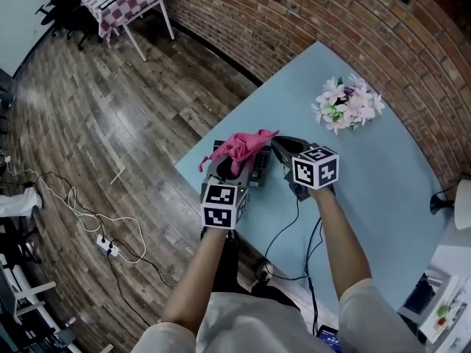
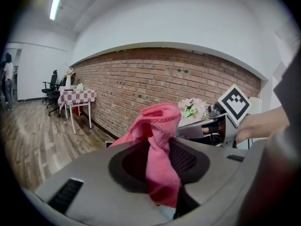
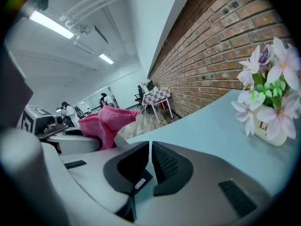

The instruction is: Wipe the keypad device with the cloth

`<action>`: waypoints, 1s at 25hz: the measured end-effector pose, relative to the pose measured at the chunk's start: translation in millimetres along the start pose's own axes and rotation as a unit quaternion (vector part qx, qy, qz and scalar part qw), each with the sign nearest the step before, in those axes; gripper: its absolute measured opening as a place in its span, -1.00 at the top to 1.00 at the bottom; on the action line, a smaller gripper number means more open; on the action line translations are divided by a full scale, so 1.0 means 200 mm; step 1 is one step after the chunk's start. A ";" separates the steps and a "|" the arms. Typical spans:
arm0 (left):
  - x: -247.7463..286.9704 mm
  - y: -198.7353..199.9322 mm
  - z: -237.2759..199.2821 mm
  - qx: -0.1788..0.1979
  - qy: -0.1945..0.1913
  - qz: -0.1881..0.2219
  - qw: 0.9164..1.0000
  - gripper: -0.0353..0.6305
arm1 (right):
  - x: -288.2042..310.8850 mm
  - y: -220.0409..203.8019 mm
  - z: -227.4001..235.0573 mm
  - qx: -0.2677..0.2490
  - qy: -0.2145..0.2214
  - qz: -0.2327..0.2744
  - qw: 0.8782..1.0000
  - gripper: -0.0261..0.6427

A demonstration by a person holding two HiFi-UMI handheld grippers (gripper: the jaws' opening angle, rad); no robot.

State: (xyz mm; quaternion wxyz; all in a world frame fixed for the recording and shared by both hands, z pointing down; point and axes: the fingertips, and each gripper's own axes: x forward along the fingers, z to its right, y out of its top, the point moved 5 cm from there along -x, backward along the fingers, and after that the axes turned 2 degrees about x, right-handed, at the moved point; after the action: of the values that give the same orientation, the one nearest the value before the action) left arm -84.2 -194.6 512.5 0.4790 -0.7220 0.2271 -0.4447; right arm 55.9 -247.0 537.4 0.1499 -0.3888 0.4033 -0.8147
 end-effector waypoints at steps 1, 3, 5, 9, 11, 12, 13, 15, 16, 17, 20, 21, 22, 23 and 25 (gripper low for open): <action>0.00 -0.01 0.00 0.003 0.001 -0.003 1.000 0.47 | 0.00 -0.02 0.00 -0.018 -0.004 -0.015 1.000 0.89; 0.00 -0.03 0.00 0.011 0.003 -0.006 1.000 0.46 | 0.01 -0.09 -0.01 -0.059 -0.008 -0.046 0.997 0.89; 0.00 -0.04 0.01 0.015 -0.003 -0.005 1.000 0.46 | 0.01 -0.13 -0.02 -0.061 -0.002 -0.051 0.997 0.89; -0.01 -0.10 0.02 0.015 -0.014 -0.015 1.000 0.46 | 0.00 -0.14 -0.01 -0.034 0.008 -0.041 0.999 0.89; -0.02 -0.13 0.02 0.013 -0.015 -0.021 1.000 0.46 | 0.01 -0.13 -0.01 -0.035 0.008 -0.042 0.999 0.89; -0.03 -0.15 0.03 0.012 -0.015 -0.025 1.000 0.46 | 0.01 -0.13 -0.01 -0.035 0.008 -0.042 0.998 0.89; -0.03 -0.17 0.04 0.009 -0.016 -0.029 0.999 0.46 | 0.01 -0.13 -0.01 -0.035 0.009 -0.041 0.998 0.89; -0.03 -0.21 0.05 0.006 -0.020 -0.036 0.999 0.46 | 0.01 -0.13 0.00 -0.033 0.010 -0.040 0.999 0.89; -0.03 -0.23 0.06 0.006 -0.023 -0.040 0.999 0.46 | 0.01 -0.14 0.00 -0.032 0.010 -0.039 0.999 0.90; -0.03 -0.24 0.07 0.007 -0.025 -0.044 0.999 0.46 | 0.01 -0.14 0.00 -0.031 0.010 -0.038 0.999 0.90; -0.03 -0.29 0.09 0.011 -0.034 -0.056 0.998 0.46 | 0.01 -0.14 0.00 -0.032 0.007 -0.036 0.999 0.90; -0.03 -0.31 0.09 0.012 -0.037 -0.060 0.997 0.46 | 0.01 -0.14 0.00 -0.033 0.007 -0.036 0.999 0.90; -0.03 -0.32 0.10 0.012 -0.040 -0.065 0.997 0.46 | 0.01 -0.14 0.00 -0.033 0.008 -0.036 0.999 0.90; -0.03 -0.34 0.11 0.013 -0.044 -0.070 0.996 0.46 | 0.01 -0.15 -0.01 -0.033 0.010 -0.037 0.999 0.90; -0.02 -0.37 0.12 0.014 -0.052 -0.083 0.995 0.46 | 0.02 -0.15 -0.02 -0.033 0.014 -0.039 0.999 0.90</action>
State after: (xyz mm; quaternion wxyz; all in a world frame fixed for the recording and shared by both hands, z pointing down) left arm -73.4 -146.8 574.1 0.4618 -0.7537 0.1343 -0.4480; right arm 52.4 -227.8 560.7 0.0991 -0.3979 0.4167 -0.8113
